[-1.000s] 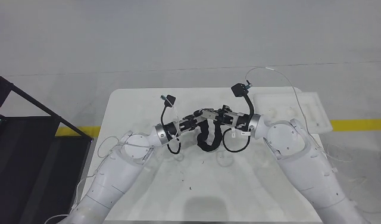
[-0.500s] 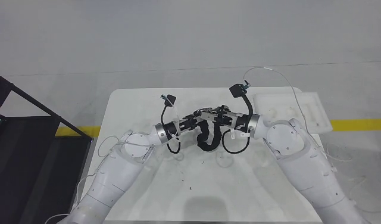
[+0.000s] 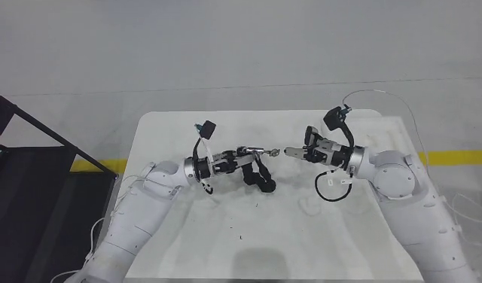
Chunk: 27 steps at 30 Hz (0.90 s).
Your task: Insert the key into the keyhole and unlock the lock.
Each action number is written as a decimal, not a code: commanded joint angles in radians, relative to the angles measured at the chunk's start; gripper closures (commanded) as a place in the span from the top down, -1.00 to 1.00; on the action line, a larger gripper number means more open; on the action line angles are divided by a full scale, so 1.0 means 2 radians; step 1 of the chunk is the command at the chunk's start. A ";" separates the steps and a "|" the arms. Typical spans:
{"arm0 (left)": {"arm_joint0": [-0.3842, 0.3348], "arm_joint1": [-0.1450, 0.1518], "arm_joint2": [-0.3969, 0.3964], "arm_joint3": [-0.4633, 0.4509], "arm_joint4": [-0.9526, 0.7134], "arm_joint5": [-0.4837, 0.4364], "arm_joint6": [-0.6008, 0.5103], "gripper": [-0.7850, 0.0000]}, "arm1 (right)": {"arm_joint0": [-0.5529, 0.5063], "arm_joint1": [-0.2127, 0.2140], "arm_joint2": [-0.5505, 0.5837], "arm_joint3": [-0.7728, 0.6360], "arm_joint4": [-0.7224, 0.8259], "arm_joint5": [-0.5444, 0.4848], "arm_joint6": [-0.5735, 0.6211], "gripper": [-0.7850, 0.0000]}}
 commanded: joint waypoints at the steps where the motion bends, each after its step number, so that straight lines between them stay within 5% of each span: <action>1: 0.002 -0.005 0.006 0.005 0.005 -0.038 0.046 -1.00 | -0.008 0.002 0.004 -0.007 0.000 -0.019 -0.002 1.00; 18: 0.002 -0.006 0.005 0.008 0.008 -0.051 0.058 -1.00 | -0.016 0.005 0.011 -0.018 0.007 -0.035 -0.003 1.00; 23: -0.002 -0.004 0.001 -0.021 0.135 -0.064 0.079 -1.00 | -0.016 0.005 0.011 -0.018 0.007 -0.035 -0.003 1.00; 27: 0.013 -0.004 0.001 -0.015 0.239 -0.064 0.167 -1.00 | -0.016 0.005 0.011 -0.018 0.007 -0.035 -0.003 1.00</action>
